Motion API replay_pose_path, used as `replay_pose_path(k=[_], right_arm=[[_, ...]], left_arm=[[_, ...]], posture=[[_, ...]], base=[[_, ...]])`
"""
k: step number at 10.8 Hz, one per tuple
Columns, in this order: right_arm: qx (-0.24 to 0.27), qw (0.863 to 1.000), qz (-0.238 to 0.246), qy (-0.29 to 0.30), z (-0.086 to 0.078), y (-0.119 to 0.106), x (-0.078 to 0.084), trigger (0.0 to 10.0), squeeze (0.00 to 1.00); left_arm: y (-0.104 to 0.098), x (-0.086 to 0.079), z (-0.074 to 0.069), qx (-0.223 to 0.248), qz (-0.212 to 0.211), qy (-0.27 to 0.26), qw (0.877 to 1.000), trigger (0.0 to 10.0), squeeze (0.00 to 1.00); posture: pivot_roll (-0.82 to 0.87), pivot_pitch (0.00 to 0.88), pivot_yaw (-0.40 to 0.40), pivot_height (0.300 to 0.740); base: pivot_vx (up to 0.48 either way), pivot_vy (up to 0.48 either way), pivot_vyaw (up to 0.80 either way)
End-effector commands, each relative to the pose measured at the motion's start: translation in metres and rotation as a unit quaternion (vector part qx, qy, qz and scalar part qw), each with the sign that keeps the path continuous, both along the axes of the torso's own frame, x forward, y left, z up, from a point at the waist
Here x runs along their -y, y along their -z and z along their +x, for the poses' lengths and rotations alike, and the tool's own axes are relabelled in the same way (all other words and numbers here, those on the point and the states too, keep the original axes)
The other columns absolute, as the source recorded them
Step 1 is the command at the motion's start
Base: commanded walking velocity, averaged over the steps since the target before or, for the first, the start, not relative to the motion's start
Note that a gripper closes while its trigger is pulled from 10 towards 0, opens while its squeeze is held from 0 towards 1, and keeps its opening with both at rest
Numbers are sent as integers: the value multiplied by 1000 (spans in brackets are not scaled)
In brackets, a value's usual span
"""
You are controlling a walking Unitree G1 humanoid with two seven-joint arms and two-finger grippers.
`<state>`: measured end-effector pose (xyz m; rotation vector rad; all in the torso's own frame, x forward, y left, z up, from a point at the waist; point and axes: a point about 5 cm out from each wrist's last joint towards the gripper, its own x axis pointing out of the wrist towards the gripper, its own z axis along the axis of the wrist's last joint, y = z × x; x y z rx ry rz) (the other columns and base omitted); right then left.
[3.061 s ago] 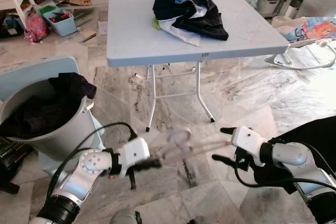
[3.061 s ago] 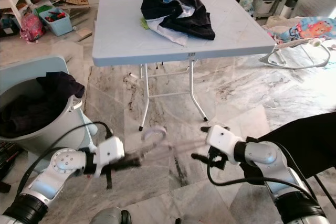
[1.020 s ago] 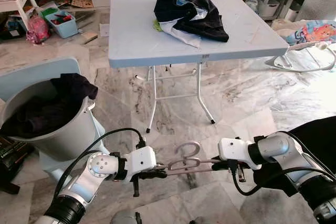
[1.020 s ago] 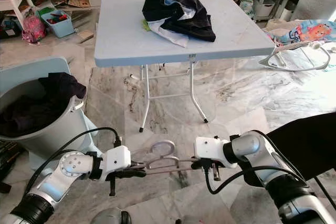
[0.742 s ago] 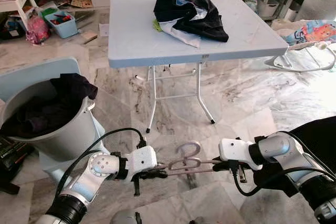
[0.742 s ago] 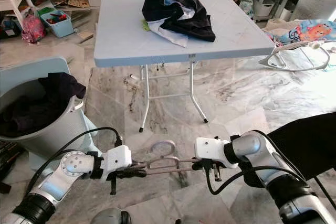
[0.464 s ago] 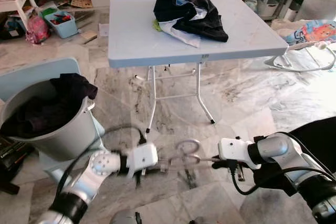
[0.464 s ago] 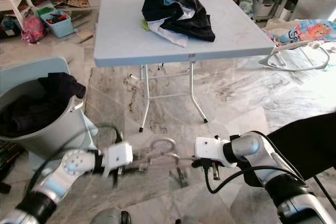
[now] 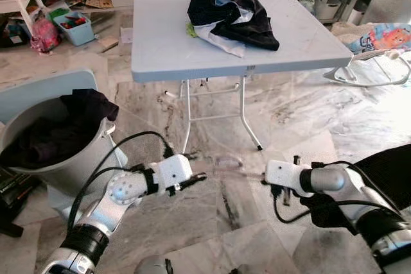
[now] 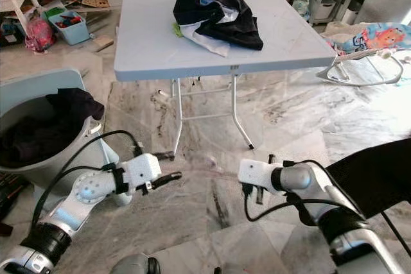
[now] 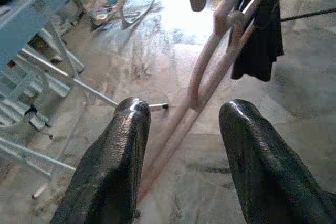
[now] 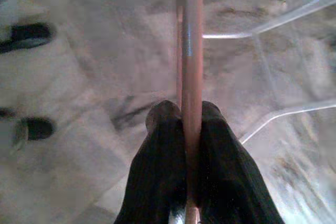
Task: Hang hanger
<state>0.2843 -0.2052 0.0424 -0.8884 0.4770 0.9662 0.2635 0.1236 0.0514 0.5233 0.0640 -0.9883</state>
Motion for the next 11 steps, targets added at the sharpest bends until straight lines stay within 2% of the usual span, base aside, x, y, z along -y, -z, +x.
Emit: replay_pose_path(k=[1, 2, 3, 4, 5, 6, 7, 8, 9, 11], right_arm=[[23, 998, 16, 53, 2, 2, 5, 0, 0], [27, 996, 28, 76, 2, 5, 5, 0, 0], [45, 982, 69, 171, 0, 12, 8, 0, 0], [64, 963, 118, 235, 0, 12, 7, 0, 0], [71, 930, 178, 314, -2, 14, 5, 39, 0], [80, 886, 230, 394, -4, 13, 4, 9961, 0], [82, 838, 271, 467, -6, 13, 4, 10000, 0], [83, 809, 286, 507, -9, 15, 2, 10000, 0], [71, 798, 300, 518, -11, 16, -1, 10000, 0], [60, 787, 301, 535, -17, 17, -7, 10000, 0]], left_arm=[[9, -8, -4, -17, -10, -49, 999, 10000, 1000], [11, -11, -5, -23, -32, -83, 996, 10000, 1000], [10, -21, -1, -27, -106, -204, 973, 10000, 1000], [9, -28, 2, -16, -126, -272, 954, 10000, 1000], [6, -35, 5, -13, -148, -324, 934, 10000, 1000], [-1, -39, 11, -17, -186, -366, 912, 10000, 1000], [-4, -34, 14, -24, -199, -366, 909, 10000, 0], [-6, -26, 14, -22, -197, -355, 914, 10000, 0], [-6, -22, 14, -27, -197, -350, 915, 10000, 0], [-7, -11, 10, -52, -209, -323, 922, 10000, 0]], posture=[[-94, 0, -23, 740], [-94, 0, -23, 740], [-90, 0, -25, 740], [-84, 0, -26, 740], [-85, 0, -24, 740], [-91, 0, -18, 740], [-94, 0, -15, 740], [-98, 0, -10, 740], [-99, 0, -8, 740], [-100, 0, -3, 740]], base=[[0, 0, 0], [0, 0, 0], [0, 0, 0], [0, 0, 0], [0, 0, 0], [0, 0, 0], [0, 0, 0], [0, 0, -506], [0, 0, -756], [0, 0, -788]])
